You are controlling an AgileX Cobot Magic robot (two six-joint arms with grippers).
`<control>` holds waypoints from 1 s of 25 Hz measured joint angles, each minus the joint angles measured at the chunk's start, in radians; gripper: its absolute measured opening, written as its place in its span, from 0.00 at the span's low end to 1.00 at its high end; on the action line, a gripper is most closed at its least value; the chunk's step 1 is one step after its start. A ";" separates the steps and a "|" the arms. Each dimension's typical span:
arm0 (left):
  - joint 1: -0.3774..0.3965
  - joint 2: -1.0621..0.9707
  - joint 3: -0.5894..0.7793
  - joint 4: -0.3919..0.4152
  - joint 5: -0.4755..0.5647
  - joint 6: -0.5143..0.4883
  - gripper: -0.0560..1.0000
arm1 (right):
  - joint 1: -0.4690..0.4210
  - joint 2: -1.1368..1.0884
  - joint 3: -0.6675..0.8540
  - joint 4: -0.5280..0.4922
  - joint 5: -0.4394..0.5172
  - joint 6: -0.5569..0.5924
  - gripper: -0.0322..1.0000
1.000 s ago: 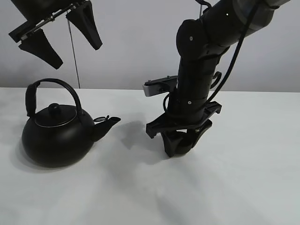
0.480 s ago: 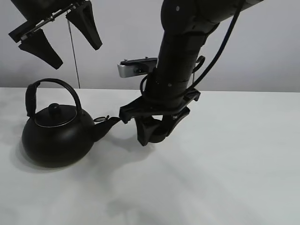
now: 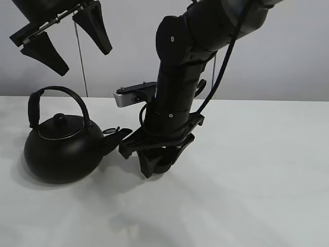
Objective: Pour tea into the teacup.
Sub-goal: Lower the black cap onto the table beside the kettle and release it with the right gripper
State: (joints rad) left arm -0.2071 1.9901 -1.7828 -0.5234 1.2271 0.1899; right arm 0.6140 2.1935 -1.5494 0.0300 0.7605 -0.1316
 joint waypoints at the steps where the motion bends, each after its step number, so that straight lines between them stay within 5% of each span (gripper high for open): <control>1: 0.000 0.000 0.000 0.000 0.000 0.000 0.71 | 0.000 0.005 -0.002 -0.003 0.000 0.000 0.41; 25: 0.000 0.000 0.000 0.000 0.000 0.000 0.71 | 0.000 0.018 -0.005 -0.030 0.008 0.008 0.41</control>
State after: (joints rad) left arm -0.2071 1.9901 -1.7828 -0.5234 1.2271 0.1899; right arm 0.6140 2.2112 -1.5545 0.0000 0.7681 -0.1237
